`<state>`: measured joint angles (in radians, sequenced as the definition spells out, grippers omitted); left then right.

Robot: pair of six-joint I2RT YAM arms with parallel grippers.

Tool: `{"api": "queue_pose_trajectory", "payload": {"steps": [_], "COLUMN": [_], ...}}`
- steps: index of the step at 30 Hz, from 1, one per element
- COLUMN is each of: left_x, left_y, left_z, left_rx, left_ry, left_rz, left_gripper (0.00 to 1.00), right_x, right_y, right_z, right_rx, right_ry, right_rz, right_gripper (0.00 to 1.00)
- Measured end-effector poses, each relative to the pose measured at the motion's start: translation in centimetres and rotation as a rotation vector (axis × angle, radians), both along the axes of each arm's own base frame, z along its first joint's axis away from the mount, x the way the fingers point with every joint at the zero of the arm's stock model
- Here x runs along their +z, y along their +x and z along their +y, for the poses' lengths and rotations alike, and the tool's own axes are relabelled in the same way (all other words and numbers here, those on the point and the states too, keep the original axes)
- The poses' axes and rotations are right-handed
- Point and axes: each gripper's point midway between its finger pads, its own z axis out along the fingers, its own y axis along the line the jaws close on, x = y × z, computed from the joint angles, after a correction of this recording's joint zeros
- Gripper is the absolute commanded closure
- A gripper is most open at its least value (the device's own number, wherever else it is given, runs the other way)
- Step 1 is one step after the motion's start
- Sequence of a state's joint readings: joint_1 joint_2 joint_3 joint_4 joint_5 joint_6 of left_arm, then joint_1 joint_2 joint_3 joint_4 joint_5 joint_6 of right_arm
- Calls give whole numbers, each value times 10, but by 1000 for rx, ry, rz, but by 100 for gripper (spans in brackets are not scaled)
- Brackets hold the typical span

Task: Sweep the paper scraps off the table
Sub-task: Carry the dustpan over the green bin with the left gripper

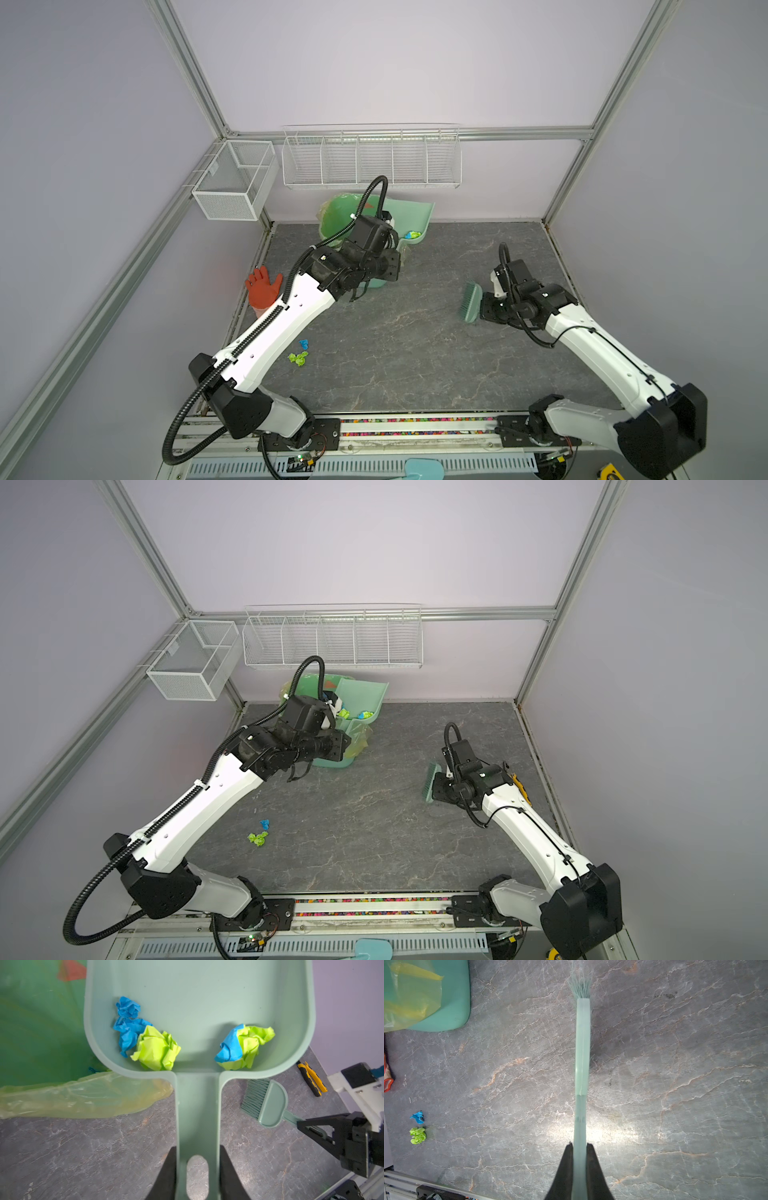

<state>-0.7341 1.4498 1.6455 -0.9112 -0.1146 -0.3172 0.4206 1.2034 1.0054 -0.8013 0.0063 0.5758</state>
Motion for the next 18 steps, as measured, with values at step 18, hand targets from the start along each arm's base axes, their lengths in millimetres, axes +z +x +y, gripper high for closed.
{"api": "queue_pose_trajectory", "payload": {"steps": [18], "left_x": [17], "left_y": [24], "left_z": [51], "left_rx": [103], "left_ry": [-96], "left_rz": [13], "left_gripper": [100], "right_x": [-1], "right_y": [-6], "right_z": [2], "right_rx": [-7], "right_ry": [39], "right_rz": [-4], "right_gripper": [93]}}
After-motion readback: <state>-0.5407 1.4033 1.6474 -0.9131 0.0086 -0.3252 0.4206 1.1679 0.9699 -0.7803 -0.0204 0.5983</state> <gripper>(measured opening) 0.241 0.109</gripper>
